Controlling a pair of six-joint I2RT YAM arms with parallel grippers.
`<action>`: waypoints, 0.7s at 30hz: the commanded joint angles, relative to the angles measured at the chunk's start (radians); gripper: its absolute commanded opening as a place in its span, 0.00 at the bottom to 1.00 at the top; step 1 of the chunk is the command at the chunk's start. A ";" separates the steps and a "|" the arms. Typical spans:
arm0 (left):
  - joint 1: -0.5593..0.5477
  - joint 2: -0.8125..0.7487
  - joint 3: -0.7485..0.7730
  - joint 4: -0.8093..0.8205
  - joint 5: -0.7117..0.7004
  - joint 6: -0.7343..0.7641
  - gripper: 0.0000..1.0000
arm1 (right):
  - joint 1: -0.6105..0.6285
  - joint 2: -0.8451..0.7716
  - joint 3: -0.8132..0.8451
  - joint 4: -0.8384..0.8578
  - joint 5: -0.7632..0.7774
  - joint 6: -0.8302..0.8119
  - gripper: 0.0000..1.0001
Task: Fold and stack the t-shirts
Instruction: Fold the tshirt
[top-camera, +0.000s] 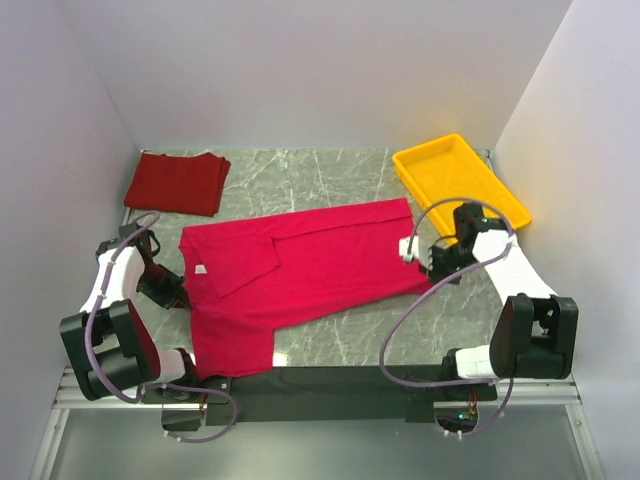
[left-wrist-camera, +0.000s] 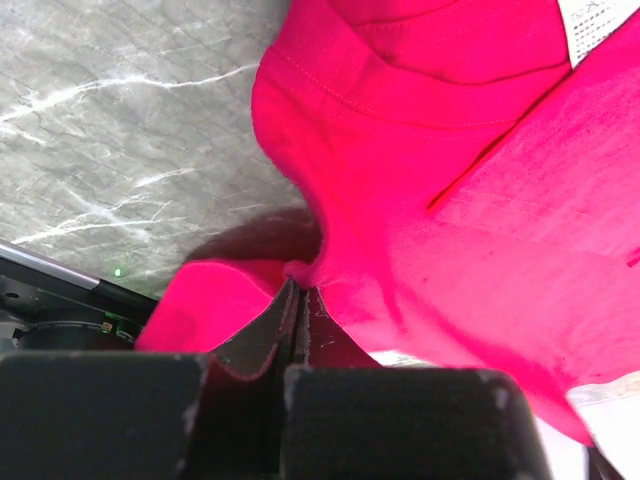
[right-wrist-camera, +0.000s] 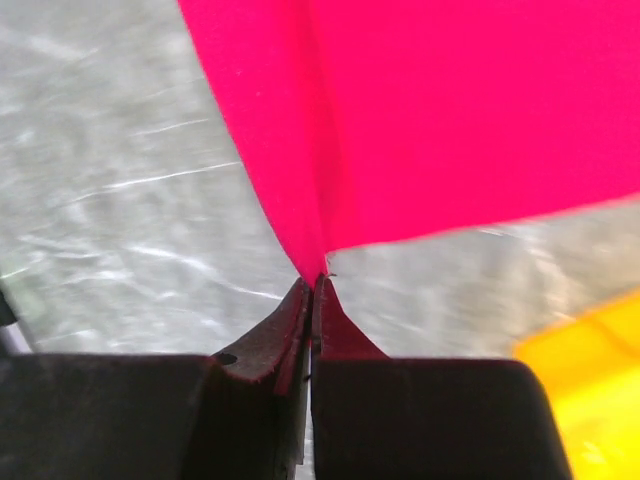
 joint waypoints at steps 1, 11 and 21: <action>-0.003 -0.002 0.033 -0.014 -0.021 -0.006 0.01 | -0.032 0.034 0.101 -0.052 -0.090 0.044 0.00; 0.010 0.010 0.051 0.006 0.023 -0.006 0.01 | -0.027 0.141 0.207 -0.015 -0.106 0.107 0.00; 0.039 0.001 0.035 0.029 0.083 -0.021 0.01 | 0.007 0.181 0.211 0.094 -0.109 0.202 0.00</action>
